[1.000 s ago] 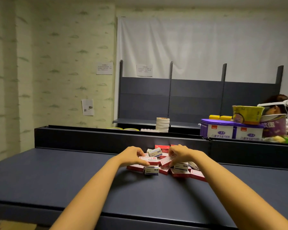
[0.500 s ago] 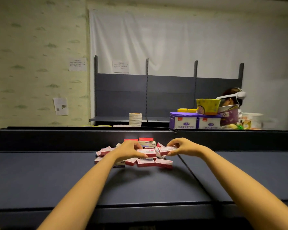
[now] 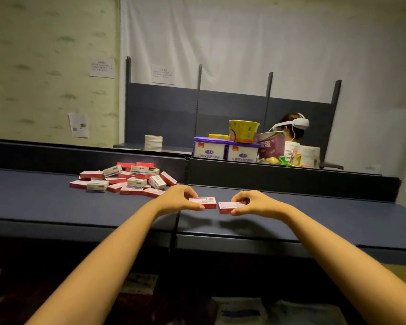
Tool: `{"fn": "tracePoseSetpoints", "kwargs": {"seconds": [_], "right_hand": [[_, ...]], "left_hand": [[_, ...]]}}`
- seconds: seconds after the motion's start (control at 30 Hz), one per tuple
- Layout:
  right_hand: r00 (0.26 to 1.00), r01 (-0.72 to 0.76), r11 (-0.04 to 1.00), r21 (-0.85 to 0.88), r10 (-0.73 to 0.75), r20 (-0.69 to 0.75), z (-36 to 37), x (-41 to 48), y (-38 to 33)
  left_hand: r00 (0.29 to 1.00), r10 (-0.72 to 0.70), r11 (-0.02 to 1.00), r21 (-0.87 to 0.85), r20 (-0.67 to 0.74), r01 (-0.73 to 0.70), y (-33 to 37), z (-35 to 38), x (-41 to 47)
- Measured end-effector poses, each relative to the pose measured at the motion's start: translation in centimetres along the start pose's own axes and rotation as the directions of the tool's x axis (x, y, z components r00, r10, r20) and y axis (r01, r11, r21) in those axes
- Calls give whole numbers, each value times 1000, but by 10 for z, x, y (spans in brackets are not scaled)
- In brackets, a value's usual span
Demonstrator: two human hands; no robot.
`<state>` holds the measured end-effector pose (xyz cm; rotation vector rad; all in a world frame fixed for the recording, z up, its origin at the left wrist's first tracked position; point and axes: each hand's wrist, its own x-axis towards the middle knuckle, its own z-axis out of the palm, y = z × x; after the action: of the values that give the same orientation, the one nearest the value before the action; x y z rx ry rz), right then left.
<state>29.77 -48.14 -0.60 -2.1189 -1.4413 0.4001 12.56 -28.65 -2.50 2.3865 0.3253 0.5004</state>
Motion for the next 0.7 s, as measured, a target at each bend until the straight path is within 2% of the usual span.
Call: {"fn": "tracePoseSetpoints", "kwargs": {"seconds": [0.1,0.27,0.7], "right_hand": [[999,6,1000,4,-6,34,-5,-23,20],[998,-22,1000,0,22,65,-7,-45,42],[999,-35,999,39,34,37,6,-51,57]], "left_hand": [[998,-58,998,-30,40,59,27,29,-8],[995,-81,996,25,52,80,45,59,-17],[989,-122,989,92,79,115,42,70,-22]]}}
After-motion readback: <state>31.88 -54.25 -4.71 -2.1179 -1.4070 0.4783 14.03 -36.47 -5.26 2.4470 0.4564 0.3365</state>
